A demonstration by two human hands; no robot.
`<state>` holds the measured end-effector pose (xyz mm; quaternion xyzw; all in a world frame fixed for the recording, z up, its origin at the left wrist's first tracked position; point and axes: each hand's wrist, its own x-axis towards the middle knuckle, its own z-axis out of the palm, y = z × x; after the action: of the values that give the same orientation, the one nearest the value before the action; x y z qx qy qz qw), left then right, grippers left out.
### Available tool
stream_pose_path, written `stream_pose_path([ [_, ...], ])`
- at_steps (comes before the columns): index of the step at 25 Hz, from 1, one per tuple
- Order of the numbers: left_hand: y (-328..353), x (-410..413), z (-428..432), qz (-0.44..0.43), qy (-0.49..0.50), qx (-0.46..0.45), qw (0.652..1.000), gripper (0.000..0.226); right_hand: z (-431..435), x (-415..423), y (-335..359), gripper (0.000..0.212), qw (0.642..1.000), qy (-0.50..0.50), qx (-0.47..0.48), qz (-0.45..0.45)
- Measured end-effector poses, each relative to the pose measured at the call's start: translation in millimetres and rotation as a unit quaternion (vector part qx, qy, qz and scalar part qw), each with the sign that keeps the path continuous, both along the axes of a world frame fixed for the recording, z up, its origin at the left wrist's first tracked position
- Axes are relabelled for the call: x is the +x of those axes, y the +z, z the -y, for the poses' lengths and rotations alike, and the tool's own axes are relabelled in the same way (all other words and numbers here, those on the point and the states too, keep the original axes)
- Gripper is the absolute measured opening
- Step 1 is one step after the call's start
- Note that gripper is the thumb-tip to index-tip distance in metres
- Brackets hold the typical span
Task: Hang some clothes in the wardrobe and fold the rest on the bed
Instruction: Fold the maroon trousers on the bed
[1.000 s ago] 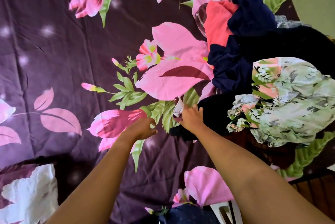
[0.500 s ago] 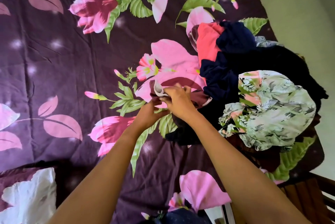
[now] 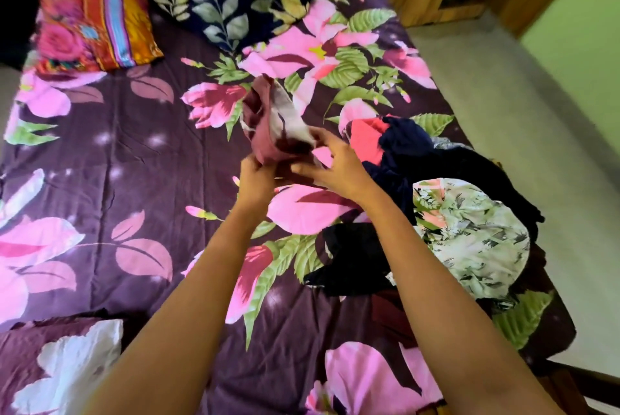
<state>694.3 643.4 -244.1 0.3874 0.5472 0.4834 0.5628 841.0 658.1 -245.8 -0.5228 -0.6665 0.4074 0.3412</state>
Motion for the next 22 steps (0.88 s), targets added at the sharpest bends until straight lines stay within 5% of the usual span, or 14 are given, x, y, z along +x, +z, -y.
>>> stream_pose_path([
  [3, 42, -15, 8, 0.044, 0.038, 0.034, 0.998, 0.021, 17, 17, -19, 0.061, 0.981, 0.07, -0.112, 0.141],
  [5, 62, -22, 18, 0.084, 0.051, 0.065, 0.993, 0.015, 27, 13, -24, 0.042, 0.956, 0.041, -0.048, 0.286],
  [7, 74, -34, 26, 0.17, 0.095, 0.066, 0.979, 0.013, 33, -1, 1, 0.028, 0.944, 0.008, 0.033, 0.328],
  [9, 76, -53, 30, 0.246, 0.121, 0.07, 0.959, 0.012, 38, -19, 48, 0.022, 0.97, 0.0, 0.067, 0.235],
  [11, 80, -68, 45, 0.213, 0.084, 0.084, 0.97, 0.016, 41, -42, 98, 0.026, 0.982, -0.018, 0.097, 0.159],
  [13, 85, -79, 67, 0.075, -0.019, 0.092, 0.993, 0.014, 39, -71, 139, 0.032, 0.984, -0.019, 0.128, 0.123],
  [16, 98, -91, 87, -0.114, -0.12, 0.118, 0.979, 0.013, 47, -118, 185, 0.029, 0.995, 0.002, 0.098, -0.003],
  [19, 117, -116, 84, -0.202, 0.001, 0.159, 0.966, 0.01, 56, -137, 200, 0.028, 0.984, 0.034, 0.022, -0.173],
  [22, 139, -140, 81, -0.213, 0.086, 0.207, 0.951, 0.012, 64, -129, 181, 0.037, 0.981, 0.124, -0.049, -0.142],
])
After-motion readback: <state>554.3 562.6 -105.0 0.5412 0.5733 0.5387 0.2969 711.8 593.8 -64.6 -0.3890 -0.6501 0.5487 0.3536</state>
